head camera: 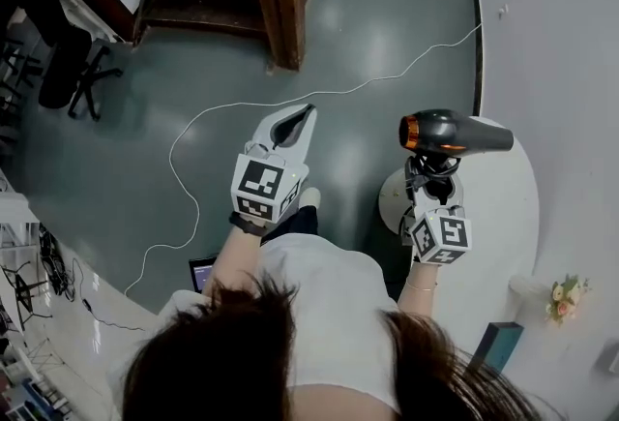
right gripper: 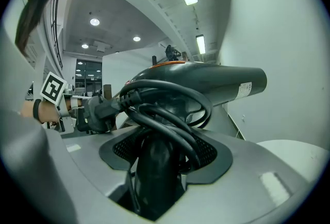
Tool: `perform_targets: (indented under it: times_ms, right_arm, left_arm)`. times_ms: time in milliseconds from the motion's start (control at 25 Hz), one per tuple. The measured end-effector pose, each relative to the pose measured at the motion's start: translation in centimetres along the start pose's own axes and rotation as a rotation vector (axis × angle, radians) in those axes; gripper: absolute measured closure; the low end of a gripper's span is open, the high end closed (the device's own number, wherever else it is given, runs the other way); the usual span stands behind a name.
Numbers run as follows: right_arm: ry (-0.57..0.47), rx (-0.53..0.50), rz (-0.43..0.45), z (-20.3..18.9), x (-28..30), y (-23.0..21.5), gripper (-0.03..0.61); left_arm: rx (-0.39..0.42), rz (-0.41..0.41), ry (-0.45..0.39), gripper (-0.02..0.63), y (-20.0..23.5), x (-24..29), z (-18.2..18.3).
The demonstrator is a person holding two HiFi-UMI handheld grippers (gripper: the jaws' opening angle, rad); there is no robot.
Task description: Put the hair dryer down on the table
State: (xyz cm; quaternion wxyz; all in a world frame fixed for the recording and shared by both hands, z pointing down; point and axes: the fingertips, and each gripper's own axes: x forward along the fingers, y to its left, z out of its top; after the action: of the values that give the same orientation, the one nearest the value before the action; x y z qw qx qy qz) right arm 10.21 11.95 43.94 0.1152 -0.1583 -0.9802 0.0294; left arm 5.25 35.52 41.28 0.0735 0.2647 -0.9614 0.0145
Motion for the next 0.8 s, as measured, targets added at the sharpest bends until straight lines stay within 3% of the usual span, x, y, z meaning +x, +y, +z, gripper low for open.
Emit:
perform_targets:
  times_ms: [600,800]
  right_arm:
    - [0.034,0.053,-0.129,-0.1,6.0,-2.3,0.322]
    - [0.048,0.085,-0.174,-0.7,6.5,-5.4,0.322]
  left_arm:
    - [0.010,-0.086,0.035,0.555,5.6,7.1,-0.1]
    - [-0.001,-0.131,0.057,0.555,4.4,10.8,-1.0]
